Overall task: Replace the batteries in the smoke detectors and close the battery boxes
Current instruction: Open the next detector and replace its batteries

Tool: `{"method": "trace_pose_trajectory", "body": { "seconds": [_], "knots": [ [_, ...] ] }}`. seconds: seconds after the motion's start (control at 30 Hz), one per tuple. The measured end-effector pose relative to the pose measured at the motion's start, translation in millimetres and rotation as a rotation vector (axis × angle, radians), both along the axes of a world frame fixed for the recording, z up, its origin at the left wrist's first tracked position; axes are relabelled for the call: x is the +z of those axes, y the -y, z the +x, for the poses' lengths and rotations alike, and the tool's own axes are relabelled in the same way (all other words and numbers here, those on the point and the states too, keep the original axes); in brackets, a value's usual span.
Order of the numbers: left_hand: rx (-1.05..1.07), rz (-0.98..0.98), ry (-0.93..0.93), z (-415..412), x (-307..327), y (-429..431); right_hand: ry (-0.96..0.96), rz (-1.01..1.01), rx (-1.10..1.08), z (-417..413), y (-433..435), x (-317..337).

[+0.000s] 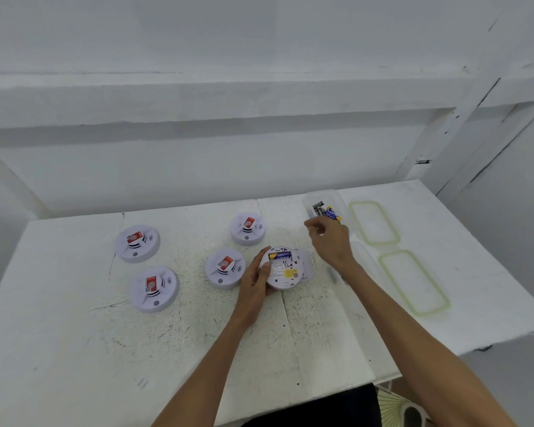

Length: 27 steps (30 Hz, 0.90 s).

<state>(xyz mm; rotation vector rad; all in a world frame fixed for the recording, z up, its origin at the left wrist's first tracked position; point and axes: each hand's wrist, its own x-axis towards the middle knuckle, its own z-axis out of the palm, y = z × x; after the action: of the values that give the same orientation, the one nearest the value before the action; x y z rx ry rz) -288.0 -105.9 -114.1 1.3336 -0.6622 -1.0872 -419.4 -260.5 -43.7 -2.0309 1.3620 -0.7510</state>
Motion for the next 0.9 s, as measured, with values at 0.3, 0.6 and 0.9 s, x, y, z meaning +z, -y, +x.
{"method": "trace_pose_trajectory", "body": {
  "seconds": [0.3, 0.6, 0.9],
  "knots": [
    [0.011, 0.012, -0.039, 0.5, -2.8, 2.7, -0.237, -0.099, -0.086, -23.7, 44.3, 2.7],
    [0.005, 0.018, -0.051, 1.2, -4.3, 4.1, -0.526, -0.053, -0.044, -28.2, 69.4, -21.9],
    [0.006, 0.016, -0.055, 1.1, -4.7, 6.3, -0.746, 0.139, 0.031, -10.9, 81.1, -25.1]
  ]
}}
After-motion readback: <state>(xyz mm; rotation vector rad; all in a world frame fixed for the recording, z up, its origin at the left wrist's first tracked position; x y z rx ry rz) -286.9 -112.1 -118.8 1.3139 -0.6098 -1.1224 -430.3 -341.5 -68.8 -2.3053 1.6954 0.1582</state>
